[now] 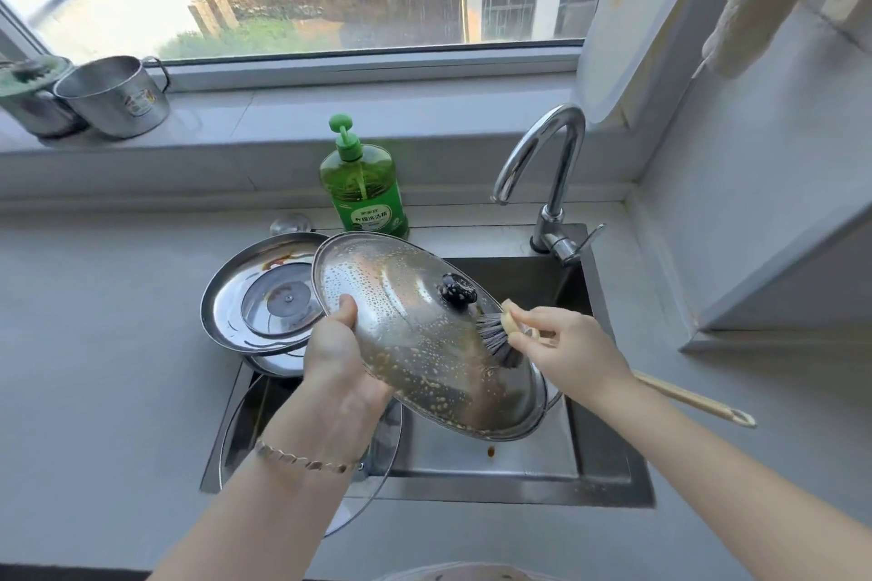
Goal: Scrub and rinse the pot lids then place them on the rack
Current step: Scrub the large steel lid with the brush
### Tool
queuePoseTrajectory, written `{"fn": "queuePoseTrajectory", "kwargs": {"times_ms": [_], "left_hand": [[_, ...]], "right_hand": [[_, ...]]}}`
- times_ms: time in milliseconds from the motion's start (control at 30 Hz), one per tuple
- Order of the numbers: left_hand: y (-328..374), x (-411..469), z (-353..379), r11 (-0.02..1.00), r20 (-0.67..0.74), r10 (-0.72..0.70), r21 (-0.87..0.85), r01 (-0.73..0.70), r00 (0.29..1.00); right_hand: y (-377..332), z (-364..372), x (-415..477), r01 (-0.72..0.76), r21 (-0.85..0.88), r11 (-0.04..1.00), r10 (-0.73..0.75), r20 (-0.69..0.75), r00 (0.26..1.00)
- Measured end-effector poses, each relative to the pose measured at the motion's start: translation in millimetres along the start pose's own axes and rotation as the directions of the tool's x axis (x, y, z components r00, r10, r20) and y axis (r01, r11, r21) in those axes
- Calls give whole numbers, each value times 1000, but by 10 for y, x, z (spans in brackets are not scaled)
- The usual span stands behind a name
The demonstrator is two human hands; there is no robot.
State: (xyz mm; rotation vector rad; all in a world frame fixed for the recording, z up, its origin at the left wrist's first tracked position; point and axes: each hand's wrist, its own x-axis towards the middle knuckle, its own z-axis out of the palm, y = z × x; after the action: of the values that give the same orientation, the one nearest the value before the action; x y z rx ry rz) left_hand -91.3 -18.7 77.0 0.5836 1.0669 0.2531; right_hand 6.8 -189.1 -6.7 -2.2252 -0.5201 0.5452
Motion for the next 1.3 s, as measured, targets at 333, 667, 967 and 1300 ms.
{"fn": "queuePoseTrajectory", "kwargs": {"times_ms": [333, 667, 967, 1300], "left_hand": [[283, 227, -121, 1000, -109, 7, 29, -4, 994], [390, 327, -144, 991, -40, -71, 107, 75, 997], [-354, 61, 3, 1000, 92, -2, 12, 1, 996], [-442, 214, -22, 988, -30, 124, -83, -127, 992]], "right_hand": [[197, -69, 11, -217, 752, 623, 484, -153, 861], [153, -63, 54, -465, 852, -240, 322, 522, 790], [-235, 293, -106, -372, 909, -187, 455, 416, 787], [-225, 78, -407, -291, 551, 782, 349, -1, 937]]}}
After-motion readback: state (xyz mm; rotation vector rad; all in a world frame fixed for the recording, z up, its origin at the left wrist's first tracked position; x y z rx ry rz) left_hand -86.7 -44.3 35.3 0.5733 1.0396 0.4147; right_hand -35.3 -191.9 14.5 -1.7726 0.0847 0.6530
